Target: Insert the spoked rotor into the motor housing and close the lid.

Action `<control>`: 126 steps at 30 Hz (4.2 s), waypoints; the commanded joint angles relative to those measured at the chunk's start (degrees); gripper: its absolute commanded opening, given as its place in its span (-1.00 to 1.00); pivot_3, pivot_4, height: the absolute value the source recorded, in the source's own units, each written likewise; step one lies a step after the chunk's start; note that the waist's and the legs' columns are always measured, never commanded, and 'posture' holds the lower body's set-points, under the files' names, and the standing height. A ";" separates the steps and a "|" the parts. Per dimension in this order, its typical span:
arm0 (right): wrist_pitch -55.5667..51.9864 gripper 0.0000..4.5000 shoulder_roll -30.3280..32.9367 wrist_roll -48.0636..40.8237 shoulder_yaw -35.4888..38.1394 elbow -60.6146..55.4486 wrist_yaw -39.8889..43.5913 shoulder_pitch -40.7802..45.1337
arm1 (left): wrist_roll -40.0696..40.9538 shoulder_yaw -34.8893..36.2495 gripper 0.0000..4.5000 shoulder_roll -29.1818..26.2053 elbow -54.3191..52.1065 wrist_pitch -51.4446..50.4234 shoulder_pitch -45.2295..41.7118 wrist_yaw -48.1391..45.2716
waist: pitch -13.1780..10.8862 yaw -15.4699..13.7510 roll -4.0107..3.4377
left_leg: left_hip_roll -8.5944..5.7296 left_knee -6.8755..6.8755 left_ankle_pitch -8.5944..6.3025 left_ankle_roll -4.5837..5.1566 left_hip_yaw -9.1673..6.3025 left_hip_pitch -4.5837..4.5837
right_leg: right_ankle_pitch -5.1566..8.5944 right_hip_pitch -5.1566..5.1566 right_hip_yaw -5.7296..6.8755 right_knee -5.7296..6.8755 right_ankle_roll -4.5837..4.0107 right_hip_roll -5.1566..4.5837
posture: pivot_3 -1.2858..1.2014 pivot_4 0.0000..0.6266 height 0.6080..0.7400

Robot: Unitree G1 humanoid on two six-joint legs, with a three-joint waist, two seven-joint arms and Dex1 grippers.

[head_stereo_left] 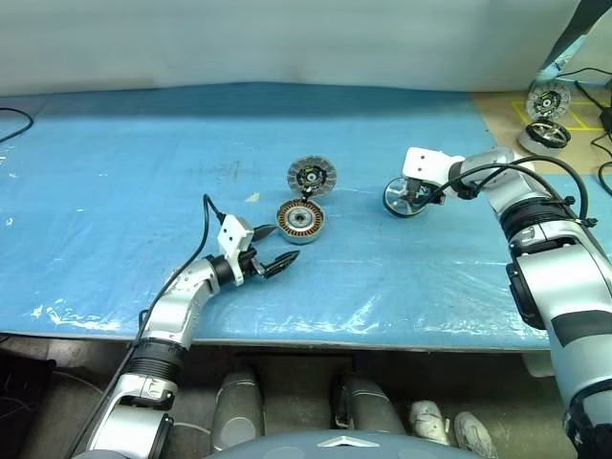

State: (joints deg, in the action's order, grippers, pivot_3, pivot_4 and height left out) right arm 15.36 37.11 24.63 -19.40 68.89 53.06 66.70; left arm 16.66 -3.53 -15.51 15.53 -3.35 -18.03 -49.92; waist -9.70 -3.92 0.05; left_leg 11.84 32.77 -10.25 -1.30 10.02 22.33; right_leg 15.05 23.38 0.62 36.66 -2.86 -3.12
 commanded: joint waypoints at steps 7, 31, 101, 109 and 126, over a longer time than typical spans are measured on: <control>0.19 0.33 0.35 1.05 -0.90 0.02 0.41 -0.17 | 0.06 -0.33 1.00 -0.11 -2.67 -0.12 -0.65 0.02 | -0.02 -0.02 0.00 | 0.00 0.01 0.00 0.00 0.00 0.01 | 0.00 0.00 0.00 0.00 0.00 0.00 | 0.03 -0.52 1.00; -5.66 -0.23 -1.50 0.90 -1.22 -2.14 4.26 -4.03 | -0.14 -0.39 1.00 -0.18 -2.02 0.48 -0.53 -0.06 | -0.04 -0.01 0.01 | 0.02 0.08 0.00 0.02 0.00 -0.05 | 0.00 -0.08 0.00 0.02 0.00 0.00 | 0.03 -0.52 1.00; -31.82 -0.23 -15.21 -22.51 0.07 -52.91 -0.23 -21.35 | 2.55 2.95 1.00 -4.81 -3.72 -0.70 -1.91 -2.21 | -0.22 0.00 0.23 | -0.08 -0.26 0.06 -0.46 0.00 -0.27 | -0.15 -0.13 -0.10 -0.06 0.31 0.00 | 0.03 -0.52 1.00; -28.57 0.10 -14.53 -18.87 -2.82 -52.72 1.79 -20.69 | 2.47 2.97 1.00 -4.67 -3.99 -0.96 -1.92 -2.01 | -0.22 0.06 0.24 | -0.07 -0.22 0.06 -0.46 0.00 -0.32 | -0.14 -0.16 -0.12 -0.03 0.29 0.01 | 0.03 -0.52 1.00; -29.76 0.99 -16.90 -21.51 1.29 -51.08 1.60 -18.49 | 2.58 3.25 1.00 -4.74 -4.67 -1.23 -1.06 -1.57 | -0.23 0.02 0.25 | -0.06 -0.18 0.06 -0.45 -0.01 -0.28 | -0.14 -0.15 -0.11 -0.01 0.29 0.00 | 0.03 -0.52 1.00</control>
State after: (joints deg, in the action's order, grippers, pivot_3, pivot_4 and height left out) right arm -14.38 20.48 4.37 -20.18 18.62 54.91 46.54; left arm 18.90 -0.83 -19.99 12.97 -4.88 -19.22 -51.64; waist -9.93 -3.91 0.31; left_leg 11.78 32.59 -10.19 -1.75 10.01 22.05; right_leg 14.90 23.23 0.52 36.65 -2.57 -3.12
